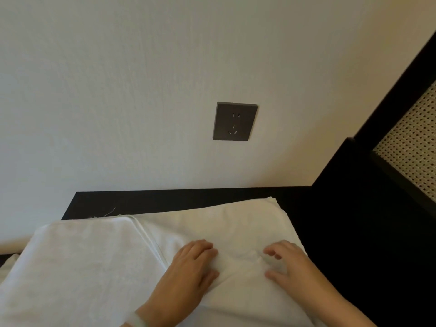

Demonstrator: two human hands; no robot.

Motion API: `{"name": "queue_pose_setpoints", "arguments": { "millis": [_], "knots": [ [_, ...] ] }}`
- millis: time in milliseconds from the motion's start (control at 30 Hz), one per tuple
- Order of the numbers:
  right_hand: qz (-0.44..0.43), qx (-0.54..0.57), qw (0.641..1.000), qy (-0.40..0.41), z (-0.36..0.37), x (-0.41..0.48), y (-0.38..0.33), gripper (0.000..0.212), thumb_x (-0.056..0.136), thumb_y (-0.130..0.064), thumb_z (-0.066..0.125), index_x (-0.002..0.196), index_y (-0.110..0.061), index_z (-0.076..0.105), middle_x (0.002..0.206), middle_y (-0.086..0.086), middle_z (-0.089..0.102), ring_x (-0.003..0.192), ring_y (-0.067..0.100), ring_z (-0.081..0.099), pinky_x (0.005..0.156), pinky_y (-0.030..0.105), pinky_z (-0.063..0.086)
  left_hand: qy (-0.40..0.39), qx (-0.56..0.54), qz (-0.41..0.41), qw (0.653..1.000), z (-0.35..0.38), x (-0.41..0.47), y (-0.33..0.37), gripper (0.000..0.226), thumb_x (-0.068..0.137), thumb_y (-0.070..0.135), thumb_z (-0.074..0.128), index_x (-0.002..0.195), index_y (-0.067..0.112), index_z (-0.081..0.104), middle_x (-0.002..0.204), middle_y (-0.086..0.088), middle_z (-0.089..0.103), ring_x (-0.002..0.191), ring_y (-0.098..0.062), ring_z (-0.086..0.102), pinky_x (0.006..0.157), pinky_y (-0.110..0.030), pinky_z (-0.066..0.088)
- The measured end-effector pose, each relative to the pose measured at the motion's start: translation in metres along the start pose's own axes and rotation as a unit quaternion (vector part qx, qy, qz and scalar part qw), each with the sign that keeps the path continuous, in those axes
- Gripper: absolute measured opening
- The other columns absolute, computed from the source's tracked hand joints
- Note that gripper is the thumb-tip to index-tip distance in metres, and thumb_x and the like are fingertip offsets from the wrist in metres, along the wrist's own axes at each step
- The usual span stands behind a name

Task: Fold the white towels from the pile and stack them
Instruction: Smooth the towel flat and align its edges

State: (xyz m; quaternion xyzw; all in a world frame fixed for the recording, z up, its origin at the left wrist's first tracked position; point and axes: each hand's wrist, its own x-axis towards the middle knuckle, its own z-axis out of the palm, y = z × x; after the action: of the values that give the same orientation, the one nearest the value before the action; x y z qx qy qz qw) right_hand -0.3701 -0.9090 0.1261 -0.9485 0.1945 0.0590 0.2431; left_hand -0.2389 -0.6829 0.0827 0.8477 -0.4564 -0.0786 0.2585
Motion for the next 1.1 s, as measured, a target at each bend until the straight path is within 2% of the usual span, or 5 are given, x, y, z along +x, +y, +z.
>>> {"name": "queue_pose_setpoints", "arguments": {
  "millis": [167, 500, 667, 833, 1100],
  "knots": [
    [0.084, 0.142, 0.984, -0.067, 0.013, 0.011, 0.002, 0.063, 0.075, -0.028, 0.082, 0.121, -0.044, 0.043, 0.117, -0.023, 0.047, 0.102, -0.006, 0.05, 0.079, 0.008, 0.038, -0.016, -0.049, 0.008, 0.999, 0.001, -0.003, -0.004, 0.038, 0.099, 0.042, 0.048, 0.138, 0.043, 0.046, 0.144, 0.032, 0.02, 0.136, 0.014, 0.005, 0.11, -0.005, -0.006],
    [0.048, 0.235, 0.96, -0.144, -0.004, 0.037, 0.006, 0.028, 0.069, -0.012, 0.085, 0.067, -0.026, 0.061, 0.07, -0.006, 0.055, 0.068, 0.007, 0.049, 0.064, 0.021, 0.041, -0.144, -0.093, 0.027, 0.985, -0.007, 0.005, -0.018, 0.057, 0.072, 0.082, 0.056, 0.108, 0.039, 0.053, 0.147, 0.04, 0.003, 0.135, 0.019, -0.015, 0.113, -0.012, -0.007],
    [0.064, 0.344, 0.937, -0.001, -0.049, 0.069, 0.022, 0.024, 0.07, -0.003, 0.085, 0.067, -0.018, 0.066, 0.069, 0.002, 0.062, 0.067, 0.013, 0.058, 0.065, 0.027, 0.046, -0.152, 0.017, 0.027, 0.988, -0.033, 0.039, -0.035, 0.06, 0.079, 0.07, 0.059, 0.128, 0.036, 0.052, 0.146, 0.026, 0.03, 0.14, 0.003, 0.015, 0.121, -0.026, 0.003],
    [0.117, 0.357, 0.922, 0.096, -0.073, 0.135, 0.048, 0.015, 0.079, -0.002, 0.079, 0.077, -0.006, 0.064, 0.076, 0.009, 0.066, 0.069, 0.02, 0.06, 0.067, 0.031, 0.046, -0.108, 0.011, -0.104, 0.989, -0.055, 0.107, -0.041, 0.032, 0.091, 0.043, 0.063, 0.118, 0.027, 0.058, 0.115, 0.007, 0.061, 0.094, -0.011, 0.057, 0.084, -0.023, 0.047],
    [0.153, 0.28, 0.945, 0.069, -0.048, 0.172, 0.08, 0.02, 0.083, -0.013, 0.078, 0.072, -0.011, 0.061, 0.069, 0.0, 0.062, 0.061, 0.009, 0.057, 0.054, 0.016, 0.043, -0.094, 0.031, -0.125, 0.987, -0.036, 0.142, -0.057, 0.016, 0.098, 0.035, 0.054, 0.083, 0.032, 0.049, 0.085, 0.011, 0.057, 0.068, -0.005, 0.051, 0.056, -0.016, 0.036]
  ]
}}
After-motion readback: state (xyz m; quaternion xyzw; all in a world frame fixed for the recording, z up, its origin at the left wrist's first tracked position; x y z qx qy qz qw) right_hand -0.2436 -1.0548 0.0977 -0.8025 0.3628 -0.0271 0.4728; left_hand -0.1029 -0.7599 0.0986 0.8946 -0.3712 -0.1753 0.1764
